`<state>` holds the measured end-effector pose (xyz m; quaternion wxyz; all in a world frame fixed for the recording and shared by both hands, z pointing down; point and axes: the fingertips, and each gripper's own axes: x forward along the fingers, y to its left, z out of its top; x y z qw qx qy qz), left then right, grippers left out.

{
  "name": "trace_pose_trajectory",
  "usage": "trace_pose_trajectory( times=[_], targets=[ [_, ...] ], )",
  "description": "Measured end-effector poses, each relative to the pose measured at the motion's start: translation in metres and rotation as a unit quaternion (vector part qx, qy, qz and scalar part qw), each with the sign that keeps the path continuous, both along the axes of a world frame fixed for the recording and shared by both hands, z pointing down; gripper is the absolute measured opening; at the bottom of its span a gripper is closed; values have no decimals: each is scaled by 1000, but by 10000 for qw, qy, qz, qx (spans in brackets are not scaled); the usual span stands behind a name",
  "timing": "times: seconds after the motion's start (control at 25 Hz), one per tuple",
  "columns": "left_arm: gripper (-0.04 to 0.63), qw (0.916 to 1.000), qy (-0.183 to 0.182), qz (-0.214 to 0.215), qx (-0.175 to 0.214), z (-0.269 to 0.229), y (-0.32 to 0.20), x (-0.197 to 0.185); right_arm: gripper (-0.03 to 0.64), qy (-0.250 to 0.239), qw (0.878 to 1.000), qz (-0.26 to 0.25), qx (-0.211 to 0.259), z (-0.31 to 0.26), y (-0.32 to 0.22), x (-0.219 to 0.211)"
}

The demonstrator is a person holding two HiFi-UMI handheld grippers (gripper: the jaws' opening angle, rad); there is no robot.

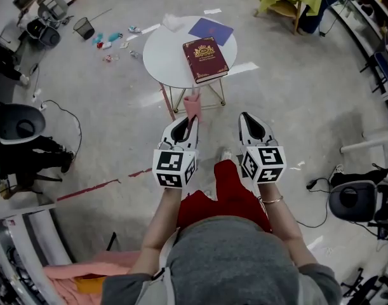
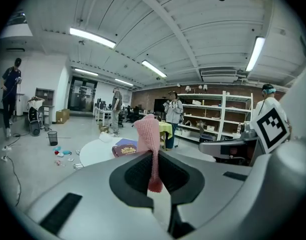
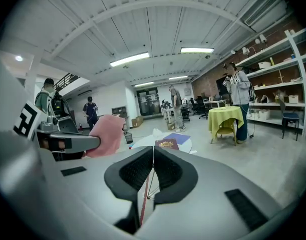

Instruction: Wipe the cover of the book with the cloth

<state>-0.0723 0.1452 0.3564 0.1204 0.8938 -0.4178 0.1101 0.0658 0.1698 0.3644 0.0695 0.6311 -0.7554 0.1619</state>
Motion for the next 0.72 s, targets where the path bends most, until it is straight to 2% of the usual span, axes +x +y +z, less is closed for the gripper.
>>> trace_pose_trajectory(
  times=[0.28,0.4,0.72],
  targets=[
    [31,9993,-106,-324,-156,9,-101,35,29,42,9993,-299,-215,11,-96,38],
    [32,9980,-205,-494,-351,17,-135,47,29,3,9985,-449,-299,17,-130,49],
    [32,9937,-282,-700,-824,45,-203,53,29,51,9955,-759,-565,38,-194,50]
  ],
)
